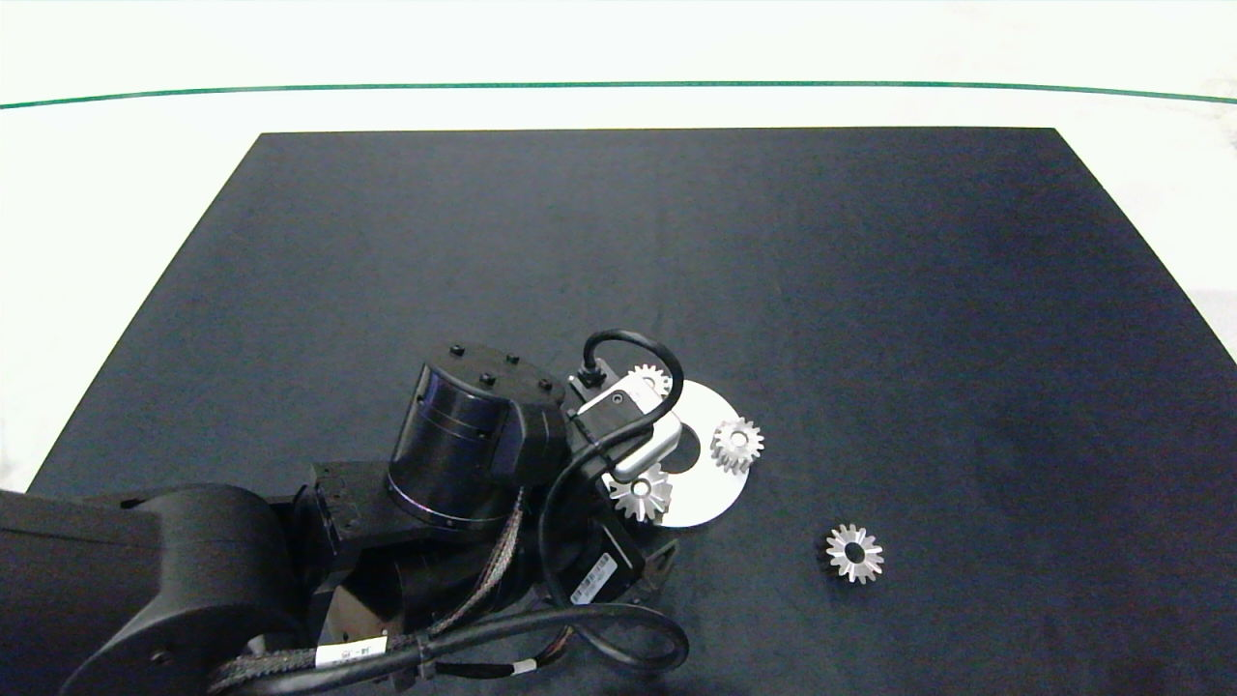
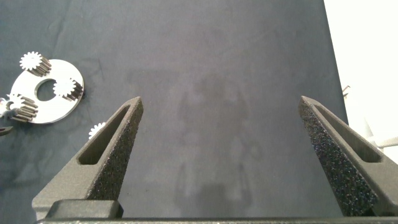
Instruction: Remove an incorrectly installed larger gear and replace it with the correct smaller gear
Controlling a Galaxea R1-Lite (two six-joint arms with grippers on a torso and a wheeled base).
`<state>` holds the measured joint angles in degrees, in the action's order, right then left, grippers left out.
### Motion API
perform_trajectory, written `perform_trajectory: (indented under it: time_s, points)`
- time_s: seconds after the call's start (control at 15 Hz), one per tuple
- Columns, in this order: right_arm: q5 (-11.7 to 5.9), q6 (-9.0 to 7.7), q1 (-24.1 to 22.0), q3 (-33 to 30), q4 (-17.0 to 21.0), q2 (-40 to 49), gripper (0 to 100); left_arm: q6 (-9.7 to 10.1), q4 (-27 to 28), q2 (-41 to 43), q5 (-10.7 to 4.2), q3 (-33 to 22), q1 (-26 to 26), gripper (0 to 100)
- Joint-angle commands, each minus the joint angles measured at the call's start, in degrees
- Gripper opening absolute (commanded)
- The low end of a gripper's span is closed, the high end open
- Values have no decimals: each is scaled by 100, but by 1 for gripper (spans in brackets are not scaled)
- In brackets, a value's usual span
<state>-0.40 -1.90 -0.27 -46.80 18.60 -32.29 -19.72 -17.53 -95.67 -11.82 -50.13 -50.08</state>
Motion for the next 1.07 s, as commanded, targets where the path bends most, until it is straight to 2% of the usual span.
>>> perform_trajectory:
  time_s: [0.07, 0.67, 0.87, 1.07]
  points:
    - [5, -3, 0, -5, 3, 4, 100, -5, -110, -154, -13, -15, -2, 100]
    - [5, -3, 0, -13, 3, -5, 100, 48, -207, -461, -48, -76, -107, 100]
    - [-4, -3, 0, -22, -15, -14, 100, 56, -260, -575, -171, -146, -107, 100]
    - [5, -3, 0, -40, -41, -14, 100, 56, -260, -655, -180, -252, -107, 100]
